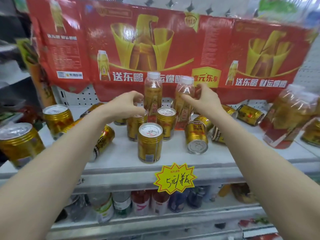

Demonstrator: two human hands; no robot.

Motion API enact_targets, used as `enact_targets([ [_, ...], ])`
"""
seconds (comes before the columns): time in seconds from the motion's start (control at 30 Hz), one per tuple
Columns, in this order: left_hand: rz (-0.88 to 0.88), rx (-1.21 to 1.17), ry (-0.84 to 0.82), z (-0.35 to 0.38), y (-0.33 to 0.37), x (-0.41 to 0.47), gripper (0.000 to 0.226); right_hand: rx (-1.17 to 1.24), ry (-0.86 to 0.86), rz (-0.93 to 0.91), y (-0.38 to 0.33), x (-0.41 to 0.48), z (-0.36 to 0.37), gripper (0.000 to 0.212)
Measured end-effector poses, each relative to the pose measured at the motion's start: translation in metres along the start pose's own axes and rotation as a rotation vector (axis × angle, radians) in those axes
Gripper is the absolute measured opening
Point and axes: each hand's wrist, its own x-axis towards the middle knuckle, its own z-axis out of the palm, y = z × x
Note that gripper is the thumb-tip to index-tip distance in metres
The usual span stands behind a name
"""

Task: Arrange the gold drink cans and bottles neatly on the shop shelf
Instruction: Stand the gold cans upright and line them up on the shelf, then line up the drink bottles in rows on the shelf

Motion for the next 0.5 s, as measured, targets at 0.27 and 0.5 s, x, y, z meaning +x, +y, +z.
enact_targets([
  [0.27,0.013,-0.105,0.102,0.008,0.01,0.057,0.076,0.112,-0.107,0.048,-0.001,0.02,0.023,0.075],
  [0.5,-0.052,-0.133,0.11,0.024,0.006,0.086,0.072,0.124,-0.1,0.049,0.001,0.038,0.015,0.066],
])
